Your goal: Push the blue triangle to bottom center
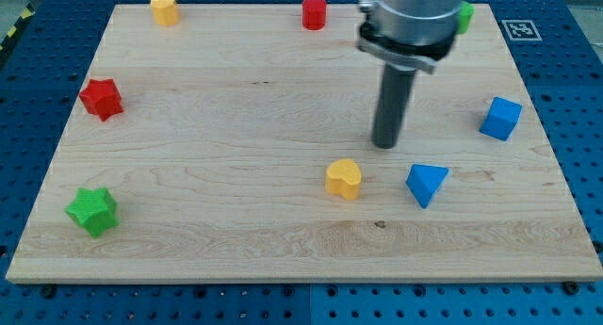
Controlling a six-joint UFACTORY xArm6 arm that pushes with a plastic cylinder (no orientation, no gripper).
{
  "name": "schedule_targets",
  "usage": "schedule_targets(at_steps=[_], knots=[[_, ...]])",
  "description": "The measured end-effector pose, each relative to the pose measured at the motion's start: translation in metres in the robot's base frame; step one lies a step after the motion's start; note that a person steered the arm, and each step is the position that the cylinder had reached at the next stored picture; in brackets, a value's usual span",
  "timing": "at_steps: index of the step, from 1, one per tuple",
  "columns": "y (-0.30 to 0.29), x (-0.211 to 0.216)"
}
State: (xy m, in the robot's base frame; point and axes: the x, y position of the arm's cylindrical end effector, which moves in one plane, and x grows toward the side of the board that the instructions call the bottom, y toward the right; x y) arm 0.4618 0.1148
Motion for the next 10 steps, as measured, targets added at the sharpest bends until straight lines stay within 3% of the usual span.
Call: schedule_targets(at_steps=[2,3,10], knots=[[0.054,0.048],[0.060,0.052],[-0.022,0.084]])
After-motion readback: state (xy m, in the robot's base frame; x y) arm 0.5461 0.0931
